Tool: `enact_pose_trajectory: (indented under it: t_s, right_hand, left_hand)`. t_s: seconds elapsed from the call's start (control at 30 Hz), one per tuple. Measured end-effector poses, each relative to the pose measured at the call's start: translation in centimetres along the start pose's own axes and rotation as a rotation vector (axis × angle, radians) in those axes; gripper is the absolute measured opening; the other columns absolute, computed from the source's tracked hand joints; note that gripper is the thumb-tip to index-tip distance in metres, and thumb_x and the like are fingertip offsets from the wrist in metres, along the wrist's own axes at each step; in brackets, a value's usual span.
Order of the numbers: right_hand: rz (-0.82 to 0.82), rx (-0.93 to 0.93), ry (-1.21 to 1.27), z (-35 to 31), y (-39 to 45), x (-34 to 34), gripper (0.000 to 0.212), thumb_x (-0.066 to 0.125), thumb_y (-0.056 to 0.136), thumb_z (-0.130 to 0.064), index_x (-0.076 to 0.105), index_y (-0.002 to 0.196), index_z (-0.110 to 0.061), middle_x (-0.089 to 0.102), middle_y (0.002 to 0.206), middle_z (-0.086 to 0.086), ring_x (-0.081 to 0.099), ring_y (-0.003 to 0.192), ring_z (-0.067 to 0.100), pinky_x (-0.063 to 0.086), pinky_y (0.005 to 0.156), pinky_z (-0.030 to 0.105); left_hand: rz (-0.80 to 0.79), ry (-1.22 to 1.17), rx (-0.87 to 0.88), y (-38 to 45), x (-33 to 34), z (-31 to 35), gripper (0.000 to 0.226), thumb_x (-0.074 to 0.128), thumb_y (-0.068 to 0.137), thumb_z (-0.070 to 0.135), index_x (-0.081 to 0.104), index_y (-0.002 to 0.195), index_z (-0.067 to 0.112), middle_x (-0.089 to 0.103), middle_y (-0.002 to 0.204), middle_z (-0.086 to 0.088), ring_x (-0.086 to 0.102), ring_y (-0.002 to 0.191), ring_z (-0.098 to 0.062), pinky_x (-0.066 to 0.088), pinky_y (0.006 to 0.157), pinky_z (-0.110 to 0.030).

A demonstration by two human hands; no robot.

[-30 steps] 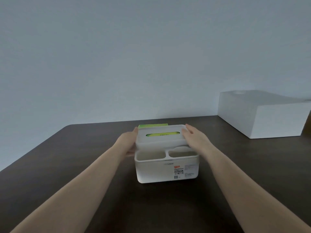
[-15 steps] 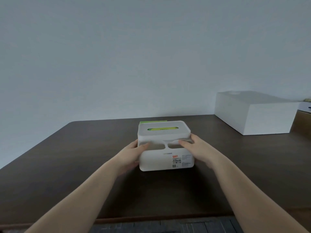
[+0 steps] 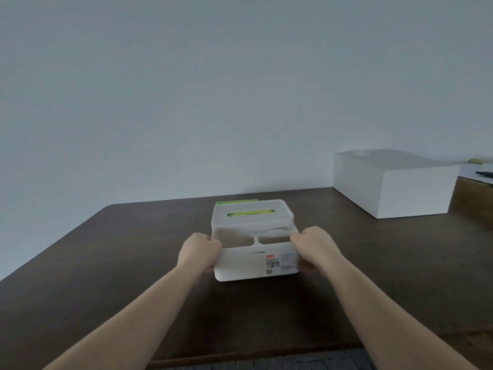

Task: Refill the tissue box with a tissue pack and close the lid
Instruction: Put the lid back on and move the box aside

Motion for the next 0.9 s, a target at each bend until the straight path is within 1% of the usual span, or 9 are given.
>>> enact_pose_trajectory:
  t_s: [0.1,0.17,0.3,0.4,0.5,0.6,0.7,0.8,0.9]
  right_hand:
    - [0.019,-0.013,-0.04,-0.6,0.7,-0.3,0.019,0.043,0.081,-0.005,0.057,0.068,-0.002,0.065,0.052,0.013,0.057,0.037,0.023,0.044,0.047,0.026]
    - [0.047,-0.018,-0.004,-0.7,1.4,-0.9,0.02,0.042,0.082,-0.002,0.058,0.071,0.001,0.068,0.059,0.016,0.061,0.038,0.024,0.048,0.047,0.028]
    - [0.09,0.001,0.078,0.4,2.8,-2.2,0.021,0.043,0.084,-0.004,0.063,0.085,0.004,0.071,0.073,0.018,0.071,0.048,0.028,0.056,0.055,0.034]
    - [0.11,0.014,0.116,1.2,3.8,-3.3,0.023,0.042,0.083,-0.004,0.063,0.086,0.006,0.07,0.076,0.018,0.071,0.048,0.029,0.059,0.059,0.039]
    - [0.132,0.031,0.141,2.2,4.9,-4.6,0.022,0.043,0.084,-0.002,0.063,0.087,0.006,0.069,0.08,0.018,0.071,0.049,0.03,0.06,0.064,0.044]
    - [0.165,0.045,0.178,3.3,6.6,-6.4,0.022,0.043,0.081,0.0,0.063,0.084,0.008,0.068,0.077,0.019,0.071,0.049,0.032,0.06,0.065,0.048]
    - [0.207,0.07,0.213,4.4,9.3,-8.3,0.023,0.043,0.078,-0.001,0.063,0.083,0.008,0.069,0.076,0.02,0.071,0.05,0.033,0.058,0.061,0.044]
    - [0.244,0.095,0.278,5.5,12.7,-10.2,0.025,0.045,0.076,-0.002,0.064,0.09,0.008,0.067,0.071,0.017,0.072,0.057,0.037,0.059,0.07,0.053]
    - [0.3,0.126,0.324,6.4,15.8,-11.8,0.013,0.051,0.076,0.002,0.063,0.078,0.006,0.06,0.061,0.012,0.069,0.062,0.037,0.06,0.073,0.054]
  left_hand:
    - [0.025,0.102,0.024,0.7,0.1,1.0,0.019,0.043,0.082,0.008,0.054,0.067,0.004,0.061,0.067,-0.012,0.071,0.065,-0.036,0.056,0.062,-0.036]
    - [0.025,0.109,0.031,1.0,0.5,1.5,0.021,0.042,0.084,0.008,0.051,0.065,0.005,0.06,0.066,-0.011,0.066,0.059,-0.034,0.052,0.059,-0.032]
    - [0.011,0.122,0.056,2.0,2.0,3.1,0.022,0.043,0.084,0.01,0.052,0.064,0.005,0.059,0.065,-0.011,0.07,0.063,-0.036,0.054,0.061,-0.034]
    - [-0.023,0.141,0.074,2.6,3.7,4.7,0.021,0.042,0.082,0.009,0.056,0.067,0.003,0.062,0.069,-0.013,0.074,0.072,-0.039,0.059,0.071,-0.041]
    - [-0.041,0.165,0.089,3.5,5.5,6.3,0.022,0.042,0.082,0.01,0.058,0.069,0.003,0.064,0.069,-0.012,0.072,0.069,-0.036,0.058,0.074,-0.038]
    - [-0.05,0.169,0.108,4.8,7.8,8.1,0.024,0.042,0.084,0.011,0.053,0.063,0.007,0.059,0.06,-0.007,0.07,0.068,-0.035,0.056,0.075,-0.035]
    - [-0.046,0.107,0.138,6.9,10.3,10.6,0.023,0.044,0.081,0.01,0.053,0.06,0.008,0.06,0.062,-0.011,0.074,0.077,-0.039,0.059,0.079,-0.047]
    - [-0.07,0.082,0.152,9.4,13.3,13.0,0.02,0.044,0.077,0.009,0.061,0.071,0.001,0.064,0.07,-0.015,0.073,0.078,-0.039,0.06,0.077,-0.047]
    - [-0.061,0.077,0.179,12.3,16.2,15.1,0.026,0.047,0.077,0.008,0.066,0.084,-0.008,0.065,0.073,-0.018,0.073,0.078,-0.041,0.061,0.075,-0.049]
Point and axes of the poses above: each hand's wrist, its own y-axis towards the middle knuckle, its own x-axis out of the palm, z = x × y, the point moved 10 cm from there along y, towards the middle knuckle
